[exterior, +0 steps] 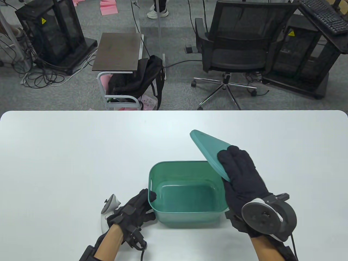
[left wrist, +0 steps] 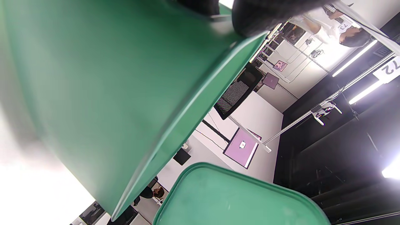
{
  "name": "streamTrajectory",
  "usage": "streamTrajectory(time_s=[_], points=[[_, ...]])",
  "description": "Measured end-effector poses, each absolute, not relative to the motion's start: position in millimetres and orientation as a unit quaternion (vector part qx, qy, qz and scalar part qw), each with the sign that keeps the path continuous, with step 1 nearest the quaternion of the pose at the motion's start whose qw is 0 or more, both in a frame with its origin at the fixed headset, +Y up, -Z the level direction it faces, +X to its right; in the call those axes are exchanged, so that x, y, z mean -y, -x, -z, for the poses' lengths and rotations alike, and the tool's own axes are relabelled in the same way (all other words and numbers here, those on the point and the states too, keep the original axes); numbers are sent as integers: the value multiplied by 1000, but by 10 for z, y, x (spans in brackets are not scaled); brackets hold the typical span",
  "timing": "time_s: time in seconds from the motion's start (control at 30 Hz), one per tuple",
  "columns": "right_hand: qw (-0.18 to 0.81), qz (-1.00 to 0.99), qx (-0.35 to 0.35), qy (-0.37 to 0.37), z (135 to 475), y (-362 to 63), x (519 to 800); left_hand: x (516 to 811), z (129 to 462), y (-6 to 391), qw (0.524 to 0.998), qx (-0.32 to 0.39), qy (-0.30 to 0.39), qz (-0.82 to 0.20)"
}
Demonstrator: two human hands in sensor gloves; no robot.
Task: Remove lid from plastic storage box
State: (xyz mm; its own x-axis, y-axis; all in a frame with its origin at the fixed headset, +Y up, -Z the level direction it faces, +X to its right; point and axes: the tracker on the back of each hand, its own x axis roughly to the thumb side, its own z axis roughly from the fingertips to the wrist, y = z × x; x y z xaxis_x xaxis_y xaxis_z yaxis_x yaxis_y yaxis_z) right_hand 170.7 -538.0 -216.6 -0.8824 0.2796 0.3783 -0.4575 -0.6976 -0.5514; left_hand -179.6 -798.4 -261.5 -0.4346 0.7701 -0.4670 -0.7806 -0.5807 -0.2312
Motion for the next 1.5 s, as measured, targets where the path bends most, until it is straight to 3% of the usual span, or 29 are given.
streamTrajectory(time_s=[0.2, 0.6, 1.0, 1.5], points=[[142, -941, 298, -74, 2339, -2208, 5669, 7984, 2615, 1796, 459, -11, 269, -846], [50, -986, 160, 1, 2614, -2910, 6669, 7987, 2613, 1794, 459, -12, 267, -847], [-6, -996, 82, -25, 2666, -2903, 7226, 7986, 2609, 1796, 460, -15, 266, -847], [-12, -992, -111, -54, 2589, -2875, 7631, 7985, 2606, 1799, 462, -15, 264, -846]])
